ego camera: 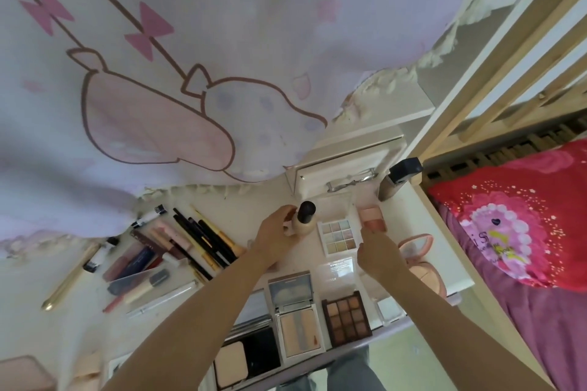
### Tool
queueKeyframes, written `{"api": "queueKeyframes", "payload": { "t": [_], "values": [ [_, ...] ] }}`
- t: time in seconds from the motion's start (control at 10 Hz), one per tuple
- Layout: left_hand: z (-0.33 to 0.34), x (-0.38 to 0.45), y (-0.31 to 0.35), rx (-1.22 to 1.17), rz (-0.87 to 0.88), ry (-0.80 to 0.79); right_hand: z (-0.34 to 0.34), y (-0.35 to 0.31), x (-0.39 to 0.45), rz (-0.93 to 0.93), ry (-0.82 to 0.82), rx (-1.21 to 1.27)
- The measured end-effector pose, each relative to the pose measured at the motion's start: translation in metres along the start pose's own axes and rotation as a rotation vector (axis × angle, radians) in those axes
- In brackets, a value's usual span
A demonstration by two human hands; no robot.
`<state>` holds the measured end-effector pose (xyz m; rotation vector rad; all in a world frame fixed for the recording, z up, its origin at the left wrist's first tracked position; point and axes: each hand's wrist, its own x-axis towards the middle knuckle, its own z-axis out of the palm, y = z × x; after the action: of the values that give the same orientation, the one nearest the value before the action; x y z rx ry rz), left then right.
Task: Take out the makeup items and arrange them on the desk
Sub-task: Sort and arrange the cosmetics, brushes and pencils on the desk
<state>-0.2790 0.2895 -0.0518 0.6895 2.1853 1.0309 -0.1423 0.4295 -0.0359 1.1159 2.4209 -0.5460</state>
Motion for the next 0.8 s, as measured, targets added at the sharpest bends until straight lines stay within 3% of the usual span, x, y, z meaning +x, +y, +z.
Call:
{"api": "queueKeyframes", "payload": {
  "t": [0.1, 0.2, 0.3, 0.4, 0.6, 0.8],
  "values": [
    [-0.017, -0.01, -0.011, 0.358, 0.039, -0.047, -0.008, -0.005, -0.007, -0.068, 0.018, -0.04],
    [-0.037, -0.016, -0.019, 0.87, 0.081, -0.325, -0.009, -0.004, -0.008, -0.217, 0.072, -0.189],
    [-0.044, -0.018, -0.022, 1.085, 0.076, -0.449, -0.009, -0.011, -0.012, -0.287, 0.22, -0.059],
    [-0.042, -0.019, -0.024, 1.154, 0.108, -0.381, -0.008, -0.02, -0.017, -0.331, 0.247, -0.025],
    [-0.056, -0.029, -0.016, 0.924, 0.076, -0.232, -0.016, -0.038, -0.035, -0.47, 0.285, -0.007],
    [-0.092, -0.069, 0.029, 0.351, 0.209, -0.024, -0.042, -0.073, -0.058, -0.863, 0.165, 0.276]
  ]
}}
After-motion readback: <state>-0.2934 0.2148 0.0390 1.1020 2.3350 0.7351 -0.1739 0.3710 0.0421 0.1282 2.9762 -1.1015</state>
